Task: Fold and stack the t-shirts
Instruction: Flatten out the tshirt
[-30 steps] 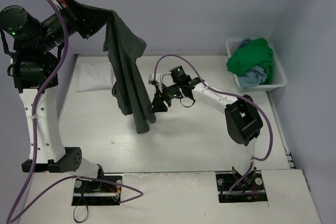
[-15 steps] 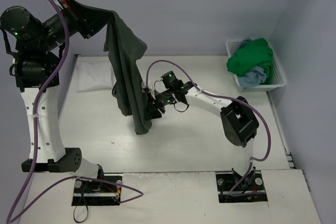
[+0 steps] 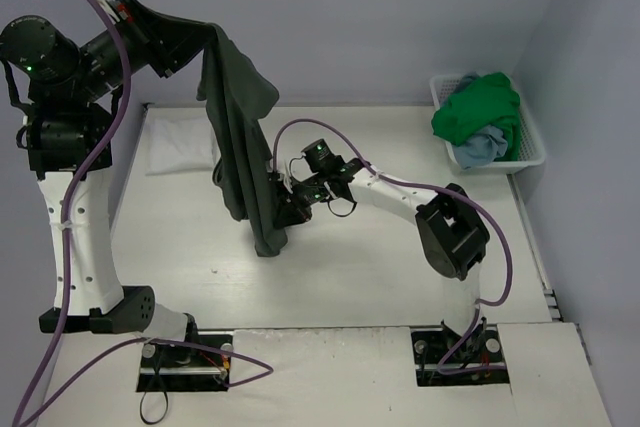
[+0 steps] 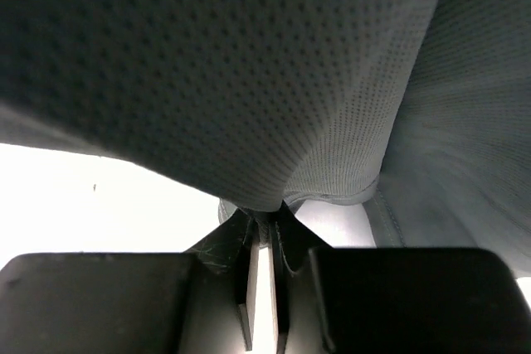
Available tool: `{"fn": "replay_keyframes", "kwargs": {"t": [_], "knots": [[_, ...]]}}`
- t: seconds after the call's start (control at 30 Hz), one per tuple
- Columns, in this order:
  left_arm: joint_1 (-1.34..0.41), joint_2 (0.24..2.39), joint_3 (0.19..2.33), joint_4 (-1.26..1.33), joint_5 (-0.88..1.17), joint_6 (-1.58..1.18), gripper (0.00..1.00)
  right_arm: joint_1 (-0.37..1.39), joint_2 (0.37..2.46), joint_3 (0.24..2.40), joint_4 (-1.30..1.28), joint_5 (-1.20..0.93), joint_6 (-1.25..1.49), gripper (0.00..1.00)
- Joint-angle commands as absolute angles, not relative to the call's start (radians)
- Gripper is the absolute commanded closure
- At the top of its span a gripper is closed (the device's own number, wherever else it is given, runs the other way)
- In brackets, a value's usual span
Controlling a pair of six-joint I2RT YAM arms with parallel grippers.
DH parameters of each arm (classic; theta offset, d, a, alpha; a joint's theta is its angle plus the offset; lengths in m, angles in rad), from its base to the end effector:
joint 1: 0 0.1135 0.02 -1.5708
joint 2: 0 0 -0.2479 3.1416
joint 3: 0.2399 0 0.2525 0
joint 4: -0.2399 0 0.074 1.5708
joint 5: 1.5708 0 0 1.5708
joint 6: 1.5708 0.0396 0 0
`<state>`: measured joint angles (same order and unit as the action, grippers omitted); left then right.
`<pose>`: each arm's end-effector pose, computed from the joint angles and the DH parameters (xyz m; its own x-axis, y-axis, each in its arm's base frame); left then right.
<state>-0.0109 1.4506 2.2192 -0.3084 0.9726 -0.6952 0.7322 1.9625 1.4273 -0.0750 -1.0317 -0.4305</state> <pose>0.2108 -0.0350 0.6160 -0.1371 -0.3592 -0.9231 0.8577 0.4231 -0.2921 0.2997 0.3151 0.2151 -0.0258 -0.3112 -0.9500 -0.9651 -0.2402 0.1049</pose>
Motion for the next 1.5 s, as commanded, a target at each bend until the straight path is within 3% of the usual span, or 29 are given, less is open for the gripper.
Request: {"fn": "replay_keyframes", "kwargs": {"t": [0.0, 0.07, 0.6, 0.9, 1.23, 1.47], "knots": [[-0.009, 1.404, 2.220, -0.222, 0.983, -0.692, 1.00, 0.715, 1.907, 1.442, -0.052, -1.008, -0.422, 0.96], [-0.008, 1.398, 2.210, -0.229, 0.982, -0.681, 1.00, 0.704, 1.893, 1.437, -0.052, -0.996, -0.411, 1.00], [-0.008, 1.379, 2.137, -0.360, 0.950, -0.506, 1.00, 0.516, 1.600, 1.433, -0.107, -0.743, -0.391, 1.00], [-0.008, 1.342, 2.076, -0.477, 0.904, -0.318, 1.00, 0.352, 1.410, 1.537, -0.259, -0.672, -0.408, 1.00], [-0.006, 1.192, 2.068, -0.644, 0.859, -0.175, 1.00, 0.313, 1.125, 1.605, -0.394, -0.482, -0.457, 1.00], [-0.008, 1.040, 1.930, -0.736, 0.819, -0.055, 1.00, 0.186, 0.940, 1.491, -0.342, -0.281, -0.413, 1.00]]}}
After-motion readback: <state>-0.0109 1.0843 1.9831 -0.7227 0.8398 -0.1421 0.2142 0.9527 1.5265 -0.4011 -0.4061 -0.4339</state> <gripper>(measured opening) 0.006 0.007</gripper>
